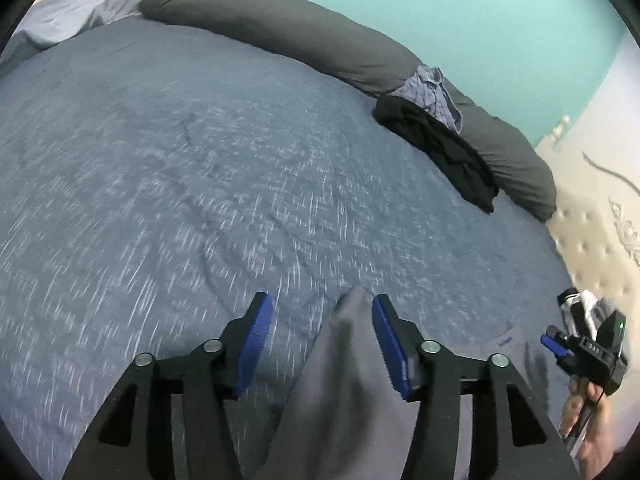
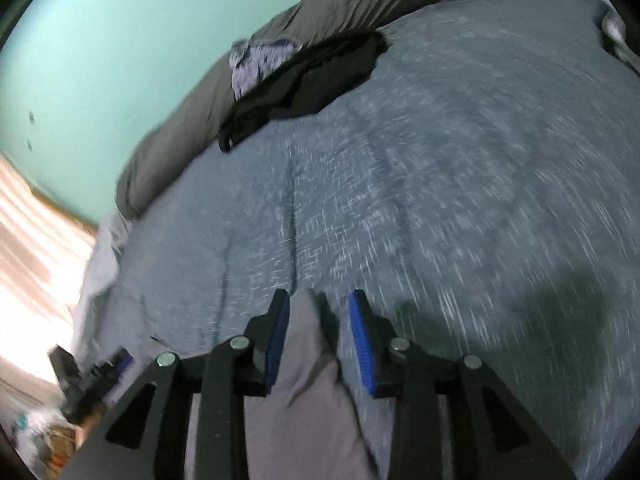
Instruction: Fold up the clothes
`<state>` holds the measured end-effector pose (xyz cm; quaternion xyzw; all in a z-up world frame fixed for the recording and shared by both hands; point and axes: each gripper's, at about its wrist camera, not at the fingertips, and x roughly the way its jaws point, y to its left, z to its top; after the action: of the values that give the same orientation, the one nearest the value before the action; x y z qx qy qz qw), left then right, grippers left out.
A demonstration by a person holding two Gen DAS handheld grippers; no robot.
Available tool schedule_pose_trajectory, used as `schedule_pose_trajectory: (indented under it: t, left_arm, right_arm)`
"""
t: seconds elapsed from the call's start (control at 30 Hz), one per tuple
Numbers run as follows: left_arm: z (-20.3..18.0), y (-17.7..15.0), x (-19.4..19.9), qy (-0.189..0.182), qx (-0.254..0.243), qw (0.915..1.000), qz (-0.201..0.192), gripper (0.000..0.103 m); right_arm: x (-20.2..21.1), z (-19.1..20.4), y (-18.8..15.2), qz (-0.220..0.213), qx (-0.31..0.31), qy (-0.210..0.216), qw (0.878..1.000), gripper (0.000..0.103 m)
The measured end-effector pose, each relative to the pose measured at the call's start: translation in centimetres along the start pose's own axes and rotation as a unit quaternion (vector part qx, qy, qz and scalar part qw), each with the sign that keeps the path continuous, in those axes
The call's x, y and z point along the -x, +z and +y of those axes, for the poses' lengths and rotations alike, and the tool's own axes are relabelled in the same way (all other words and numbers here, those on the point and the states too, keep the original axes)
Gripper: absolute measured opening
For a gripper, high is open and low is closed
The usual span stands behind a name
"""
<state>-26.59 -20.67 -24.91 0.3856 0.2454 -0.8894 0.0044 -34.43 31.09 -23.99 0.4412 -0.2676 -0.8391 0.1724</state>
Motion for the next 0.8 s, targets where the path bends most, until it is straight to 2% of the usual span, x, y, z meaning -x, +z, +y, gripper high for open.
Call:
schedule_pose_trajectory:
  t: [0.03, 0.2, 0.3, 0.37, 0.53, 0.7, 0.8]
  left_arm:
    - [-0.1, -0.5, 0.6, 0.000, -0.002, 1.0000, 0.002, 0.067]
    - [-0.7, -3.3, 3.5, 0.003, -0.016, 0.9998, 0.010, 0.069]
    - [-0.8, -5.8, 5.3, 0.002, -0.012, 0.9998, 0.017, 0.073]
    - [-0.8, -7.3, 6.2, 0.007, -0.007, 0.9998, 0.020, 0.075]
    - [-0.4, -10.8, 8.0, 0.020, 0.004, 0.9995, 0.025, 0.076]
    - [-0.3, -12.5, 8.3, 0.024, 0.007, 0.9995, 0.018, 0.076]
    - [0.4, -13.2, 8.1, 0.025, 0.021, 0.9994, 0.012, 0.079]
  right_arm:
    - [0.9, -0.4, -0.6, -0.005, -0.015, 0.005, 1.000, 0.035]
    - [5.0, -2.8, -5.1, -0.025, -0.077, -0.005, 0.997, 0.035]
    - [6.3, -3.6, -7.9, -0.023, -0.091, -0.018, 0.995, 0.036]
    - [6.5, -3.7, -9.1, -0.021, -0.091, -0.027, 0.995, 0.036]
    - [7.2, -3.8, -11.8, -0.023, -0.088, -0.017, 0.996, 0.036]
    - [7.3, -3.6, -13.0, -0.017, -0.067, -0.024, 0.997, 0.036]
    - [6.6, -3.9, -13.7, -0.004, -0.076, -0.024, 0.997, 0.036]
